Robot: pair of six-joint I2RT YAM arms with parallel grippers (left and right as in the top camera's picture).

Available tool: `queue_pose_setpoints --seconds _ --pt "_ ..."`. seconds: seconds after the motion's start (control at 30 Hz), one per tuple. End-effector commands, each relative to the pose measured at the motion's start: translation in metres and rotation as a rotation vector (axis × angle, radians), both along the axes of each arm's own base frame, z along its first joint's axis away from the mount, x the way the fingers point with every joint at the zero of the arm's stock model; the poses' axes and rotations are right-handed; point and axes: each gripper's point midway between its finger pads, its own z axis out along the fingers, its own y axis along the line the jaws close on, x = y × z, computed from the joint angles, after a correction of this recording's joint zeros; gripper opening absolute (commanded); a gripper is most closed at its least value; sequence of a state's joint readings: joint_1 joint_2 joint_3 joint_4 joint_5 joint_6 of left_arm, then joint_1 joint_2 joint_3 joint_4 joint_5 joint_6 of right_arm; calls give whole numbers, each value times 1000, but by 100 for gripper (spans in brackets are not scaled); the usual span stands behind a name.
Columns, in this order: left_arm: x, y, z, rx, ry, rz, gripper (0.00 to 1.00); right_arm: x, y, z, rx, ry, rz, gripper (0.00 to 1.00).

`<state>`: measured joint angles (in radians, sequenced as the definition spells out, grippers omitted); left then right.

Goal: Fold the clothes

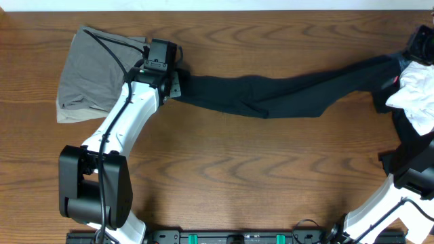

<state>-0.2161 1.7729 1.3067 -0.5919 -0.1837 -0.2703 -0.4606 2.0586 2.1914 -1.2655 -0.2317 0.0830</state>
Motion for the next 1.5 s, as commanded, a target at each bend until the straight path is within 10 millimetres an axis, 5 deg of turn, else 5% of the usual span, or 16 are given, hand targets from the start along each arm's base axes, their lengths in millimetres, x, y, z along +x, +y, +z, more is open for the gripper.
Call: queue_pose_setpoints --seconds 0.0,0.6,0.87,1.03,1.1,1.33,1.47 --pt "-3 7 3 25 7 23 6 -14 -25 -1 -24 46 -179 1" --pt "-18 13 -3 56 71 29 6 -88 -42 -21 -166 376 -264 1" --pt "-16 13 -2 54 62 29 6 -60 -24 -19 -49 253 -187 1" --pt "-16 13 -2 53 60 29 6 -49 -28 -18 -62 210 -188 2" --pt "-16 13 -2 54 62 29 6 -45 -32 -19 -86 200 -173 4" --pt "-17 13 -2 55 66 29 6 -63 -49 -25 -149 270 -204 38" --pt "-17 13 -2 55 66 28 6 -70 -55 -26 -134 283 -240 43"
